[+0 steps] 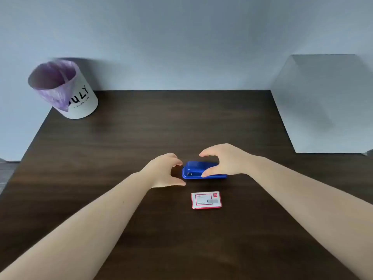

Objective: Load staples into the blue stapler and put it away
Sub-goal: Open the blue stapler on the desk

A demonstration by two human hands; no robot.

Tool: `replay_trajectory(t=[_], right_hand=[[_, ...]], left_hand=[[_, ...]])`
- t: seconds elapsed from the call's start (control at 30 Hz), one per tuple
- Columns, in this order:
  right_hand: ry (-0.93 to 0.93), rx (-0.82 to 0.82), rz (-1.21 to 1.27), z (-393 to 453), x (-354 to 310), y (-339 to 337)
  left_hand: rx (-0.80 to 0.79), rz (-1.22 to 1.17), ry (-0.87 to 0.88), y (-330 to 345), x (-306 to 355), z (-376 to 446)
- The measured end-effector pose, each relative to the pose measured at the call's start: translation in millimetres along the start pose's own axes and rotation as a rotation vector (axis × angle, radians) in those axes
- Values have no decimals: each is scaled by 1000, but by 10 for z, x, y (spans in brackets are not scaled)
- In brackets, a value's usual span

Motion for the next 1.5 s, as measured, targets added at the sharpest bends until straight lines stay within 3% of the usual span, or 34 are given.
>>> replay_trajectory(t=[0.17,0.47,0.6,0.7,0.87,0.97,1.2,1.5], right_hand=[[-175,46,-74,192,-81,171],[-364,323,-84,359,-32,441],[-370,593,121,78,28,379],[-374,708,224,-147,99,398],[-359,730,342,-416,152,411],[-302,714,392,-592,364,373],[-56,671,114,-684,981,626],[-67,652,166,-527,1048,716]], left_hand=[[141,-54,68,121,-39,132],[461,-118,267,406,-253,223],[562,-94,277,464,-216,177],[577,-47,259,524,-151,101],[611,7,208,640,-164,-122],[554,55,179,628,-215,-235],[553,-3,161,676,-260,-289],[548,-61,184,642,-303,-235]])
Point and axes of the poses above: each hand's wrist, its own z-axis towards the middle knuckle, its own y-axis out of the palm, x = y × z, the point moved 2 cm from there along z, towards the middle knuckle, and after that the axes turned 2 degrees about -x, right-handed, at the moved point
